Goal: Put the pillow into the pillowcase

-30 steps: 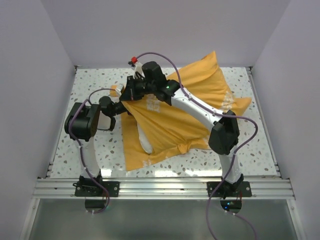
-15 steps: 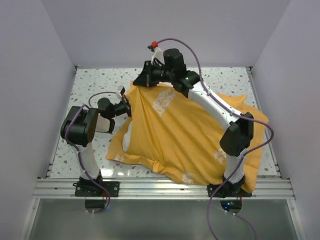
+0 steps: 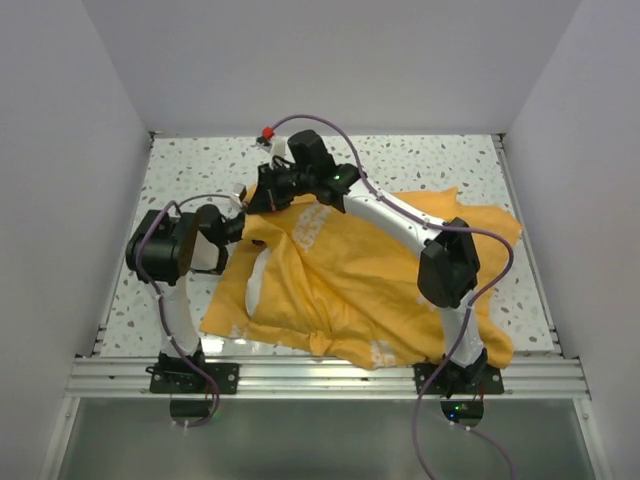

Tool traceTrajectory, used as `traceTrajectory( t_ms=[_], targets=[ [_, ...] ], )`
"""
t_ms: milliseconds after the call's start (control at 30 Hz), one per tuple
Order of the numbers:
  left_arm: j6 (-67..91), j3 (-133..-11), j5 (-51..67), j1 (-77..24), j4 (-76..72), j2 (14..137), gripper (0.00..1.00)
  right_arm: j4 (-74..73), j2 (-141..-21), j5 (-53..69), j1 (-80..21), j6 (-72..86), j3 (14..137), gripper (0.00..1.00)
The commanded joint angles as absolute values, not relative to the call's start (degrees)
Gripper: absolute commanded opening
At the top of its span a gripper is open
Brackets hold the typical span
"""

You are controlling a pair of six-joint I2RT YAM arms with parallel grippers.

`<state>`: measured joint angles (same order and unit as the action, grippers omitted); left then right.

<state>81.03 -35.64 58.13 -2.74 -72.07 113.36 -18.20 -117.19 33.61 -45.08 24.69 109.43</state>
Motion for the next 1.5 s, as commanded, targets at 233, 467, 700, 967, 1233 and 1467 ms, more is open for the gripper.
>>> traceTrajectory(
  t_ms=[233,467,700,967,1233,1467],
  targets=[
    [101.2,-45.9,53.5,-15.5,-108.7,120.2,0.00,-2.4,-118.3,47.8,-58.3,37.9,127.6,0.00],
    [101.2,-39.4,49.7,-14.6,-108.7,109.4,0.00,4.8,-118.0,57.0,-61.1,45.8,124.1,0.00],
    [94.1,-29.8,45.9,-11.9,-94.1,103.9,0.00,-8.4,-118.1,49.8,-46.1,33.3,125.6,0.00],
    [94.7,-36.1,42.0,-13.4,-102.2,114.4,0.00,-29.5,-124.7,32.2,-39.7,3.2,131.4,0.00],
    [84.6,-41.3,40.9,-13.3,-94.1,116.5,0.02,-30.1,-134.5,25.4,-39.7,-4.0,145.4,0.00],
    [66.6,-32.5,52.5,-4.3,-70.1,104.2,0.55,-38.1,-118.4,14.2,-37.8,-4.0,123.9,0.78]
  ],
)
